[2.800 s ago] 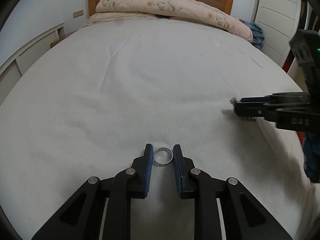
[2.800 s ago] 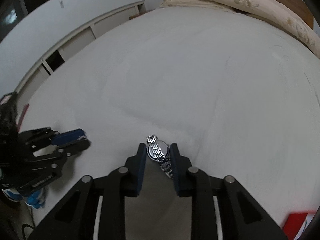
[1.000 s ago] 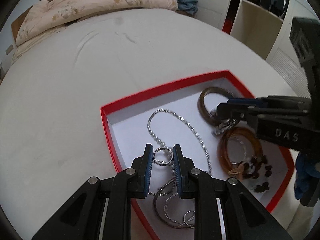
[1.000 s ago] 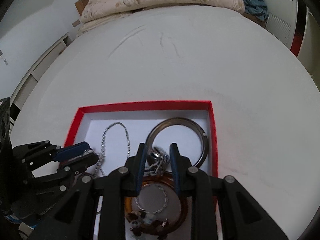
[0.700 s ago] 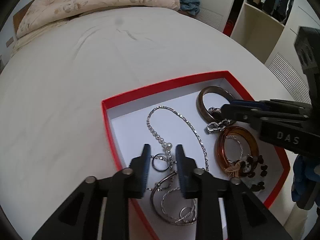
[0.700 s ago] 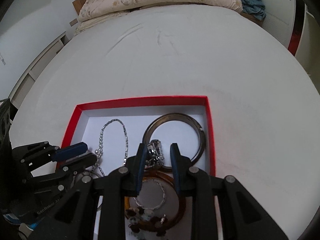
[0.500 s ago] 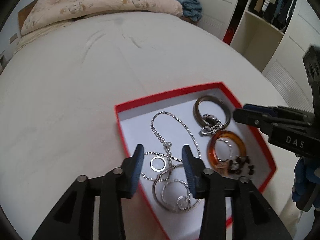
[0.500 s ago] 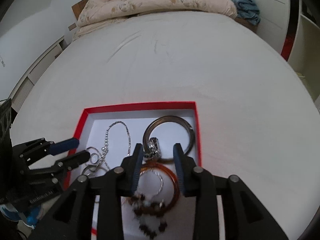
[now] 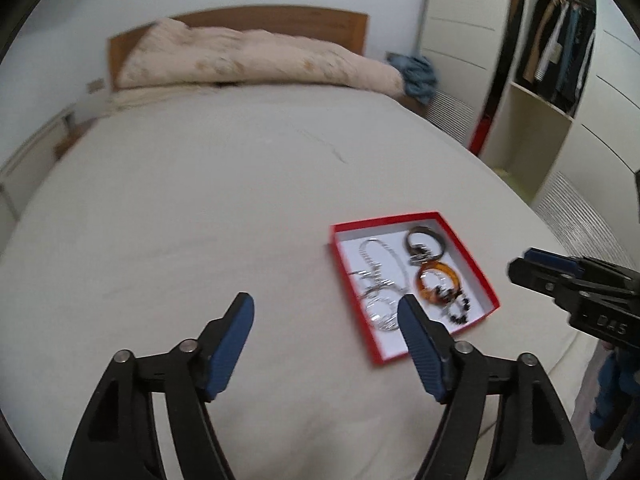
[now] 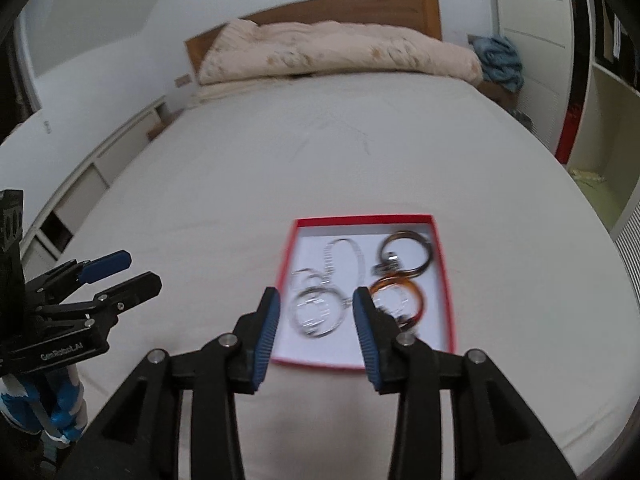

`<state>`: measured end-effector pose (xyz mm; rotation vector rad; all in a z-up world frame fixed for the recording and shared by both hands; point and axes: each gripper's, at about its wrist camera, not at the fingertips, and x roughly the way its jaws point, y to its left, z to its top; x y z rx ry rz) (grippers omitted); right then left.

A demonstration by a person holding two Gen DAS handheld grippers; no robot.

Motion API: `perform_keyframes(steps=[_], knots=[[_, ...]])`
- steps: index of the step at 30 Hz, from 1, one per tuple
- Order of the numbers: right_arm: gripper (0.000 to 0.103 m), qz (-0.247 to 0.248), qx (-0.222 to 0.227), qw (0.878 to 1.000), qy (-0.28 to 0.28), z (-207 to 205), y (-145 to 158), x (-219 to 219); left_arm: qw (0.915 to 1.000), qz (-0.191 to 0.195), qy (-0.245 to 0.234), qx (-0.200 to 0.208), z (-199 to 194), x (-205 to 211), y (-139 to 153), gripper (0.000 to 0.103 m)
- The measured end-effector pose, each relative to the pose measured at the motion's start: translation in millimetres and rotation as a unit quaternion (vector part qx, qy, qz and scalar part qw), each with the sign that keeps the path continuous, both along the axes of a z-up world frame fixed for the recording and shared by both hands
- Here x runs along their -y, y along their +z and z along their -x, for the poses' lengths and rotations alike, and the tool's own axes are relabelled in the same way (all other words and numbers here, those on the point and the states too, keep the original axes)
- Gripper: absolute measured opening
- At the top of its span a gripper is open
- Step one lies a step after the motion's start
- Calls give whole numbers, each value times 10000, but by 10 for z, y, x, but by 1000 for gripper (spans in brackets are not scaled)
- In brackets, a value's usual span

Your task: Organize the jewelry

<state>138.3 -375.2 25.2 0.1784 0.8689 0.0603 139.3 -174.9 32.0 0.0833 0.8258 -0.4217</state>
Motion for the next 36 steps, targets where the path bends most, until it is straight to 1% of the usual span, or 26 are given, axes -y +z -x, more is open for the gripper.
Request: perform_keyframes(steps=[1,5,7,11,14,17,21,27,30,34,36], knots=[[38,-9,36,10000,44,80,46,-100,10000,-12,80,53,81,-87,30,79],[40,-11,179,9996,239,410,182,-481,9980,-71,544,321,469,-564,188,85],[41,-17,228,9992,319,558,222,-653,9959,-122,762,471,625,-744,246,89],[41,19,299,9988,395,820,265,-956,9906,-197,1132,739,940,-1082,343,93],[41,70,340,9985,434,997,263,-1163,9870,-282,1290,915,1155,-1262,398,95],[42,119,355,9982,468,1122,260,-1308,9851,-267,1382,991,1338,-1415,432,96],[42,167,407,9978,495,1293,280,-1466,9815,-310,1537,1102,1542,-1545,440,96],[47,252,500,9970,532,1526,316,-1649,9802,-349,1559,1173,1791,-1641,437,96],[48,257,539,9966,568,1610,328,-1713,9791,-330,1582,1238,1900,-1674,456,96],[48,228,555,9966,557,1710,283,-1770,9775,-341,1655,1266,2027,-1729,460,96],[50,266,538,9966,556,1740,260,-1796,9778,-315,1675,1222,2065,-1765,446,96]])
